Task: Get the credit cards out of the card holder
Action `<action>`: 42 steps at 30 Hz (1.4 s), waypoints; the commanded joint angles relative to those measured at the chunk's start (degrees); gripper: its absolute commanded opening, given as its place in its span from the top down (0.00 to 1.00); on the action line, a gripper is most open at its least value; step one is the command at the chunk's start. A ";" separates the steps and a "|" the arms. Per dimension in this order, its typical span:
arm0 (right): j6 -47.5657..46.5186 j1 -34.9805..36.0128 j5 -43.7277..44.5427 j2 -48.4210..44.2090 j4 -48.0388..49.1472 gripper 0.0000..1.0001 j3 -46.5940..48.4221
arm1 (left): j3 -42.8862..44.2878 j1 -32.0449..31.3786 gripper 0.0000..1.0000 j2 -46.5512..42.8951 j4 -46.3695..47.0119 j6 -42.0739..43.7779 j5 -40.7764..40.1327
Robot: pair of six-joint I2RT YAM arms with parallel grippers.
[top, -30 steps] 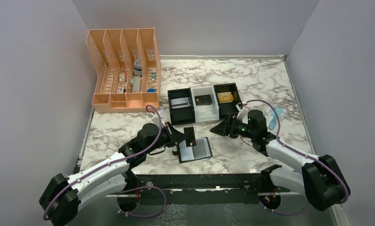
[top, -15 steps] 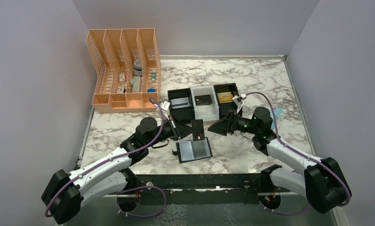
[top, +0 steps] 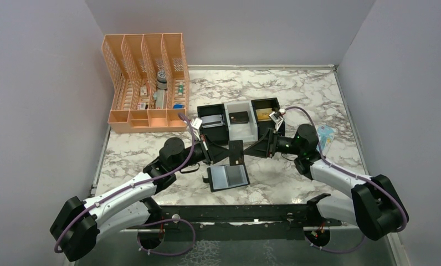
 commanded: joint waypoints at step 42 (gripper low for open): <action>10.82 2.88 -7.78 7.52 19.11 0.87 2.17 | -1.89 0.17 1.00 1.56 7.13 -0.86 3.41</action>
